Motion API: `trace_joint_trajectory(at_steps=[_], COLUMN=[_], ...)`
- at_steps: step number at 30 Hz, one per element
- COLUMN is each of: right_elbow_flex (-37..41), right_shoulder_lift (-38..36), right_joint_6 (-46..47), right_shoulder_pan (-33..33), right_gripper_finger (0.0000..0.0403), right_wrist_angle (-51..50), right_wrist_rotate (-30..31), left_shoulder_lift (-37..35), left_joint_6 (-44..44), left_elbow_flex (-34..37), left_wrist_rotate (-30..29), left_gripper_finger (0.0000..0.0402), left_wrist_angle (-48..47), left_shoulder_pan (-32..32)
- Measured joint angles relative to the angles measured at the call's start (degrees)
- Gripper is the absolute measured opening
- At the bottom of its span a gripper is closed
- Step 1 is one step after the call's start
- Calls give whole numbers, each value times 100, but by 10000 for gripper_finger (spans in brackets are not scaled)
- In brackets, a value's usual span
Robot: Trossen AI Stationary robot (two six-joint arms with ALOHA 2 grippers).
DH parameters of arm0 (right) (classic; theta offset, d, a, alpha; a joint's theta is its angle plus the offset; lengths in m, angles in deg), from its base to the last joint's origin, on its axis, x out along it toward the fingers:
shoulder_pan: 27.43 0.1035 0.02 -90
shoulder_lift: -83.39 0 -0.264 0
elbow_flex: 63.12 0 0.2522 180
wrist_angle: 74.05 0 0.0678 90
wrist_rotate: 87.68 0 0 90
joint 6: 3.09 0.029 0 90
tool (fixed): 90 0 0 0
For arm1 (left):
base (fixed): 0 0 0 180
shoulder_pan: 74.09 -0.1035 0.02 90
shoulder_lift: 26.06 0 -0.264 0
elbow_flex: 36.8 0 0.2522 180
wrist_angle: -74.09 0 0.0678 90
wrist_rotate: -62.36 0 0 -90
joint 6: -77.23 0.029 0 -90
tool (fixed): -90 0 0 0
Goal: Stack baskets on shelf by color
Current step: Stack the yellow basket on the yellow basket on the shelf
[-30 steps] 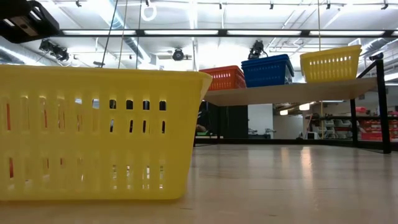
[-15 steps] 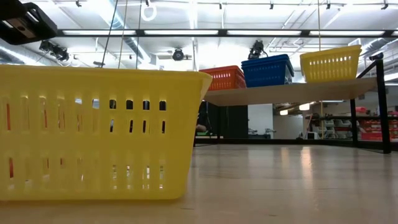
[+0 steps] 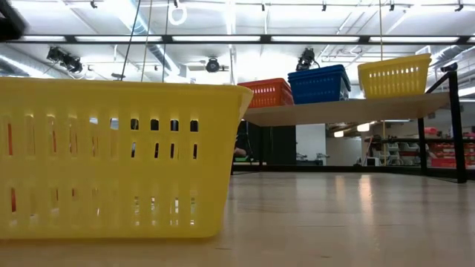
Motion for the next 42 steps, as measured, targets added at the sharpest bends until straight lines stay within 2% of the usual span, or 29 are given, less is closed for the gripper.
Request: trace_joint_trajectory(at_steps=[8, 15, 24, 32, 42], right_elbow_flex=[-800, -1114, -1206, -1204, -1195], right_shoulder_lift=[935, 1614, 1711, 1711, 1711], right_joint_6=[-927, -1585, -2177, -2900, -3222], right_shoulder_pan=[-198, -244, -242, -238, -280], right_gripper_finger=[154, 154, 157, 164, 162], right_wrist_angle=[-97, -782, -865, -948, -1313], right_wrist_rotate=[-101, 8, 662, 675, 871], left_shoulder_lift=[-13, -15, -17, -22, -22], left_joint_6=[-814, -1331, -1758, -1835, -2265], left_elbow_flex=[0, 0, -246, -486, -494], left_wrist_rotate=[89, -20, -399, -567, -567], left_gripper_finger=[121, 121, 119, 119, 119], left_wrist_angle=[-25, -5, -26, -52, -51], left_shoulder_pan=[234, 268, 308, 297, 299])
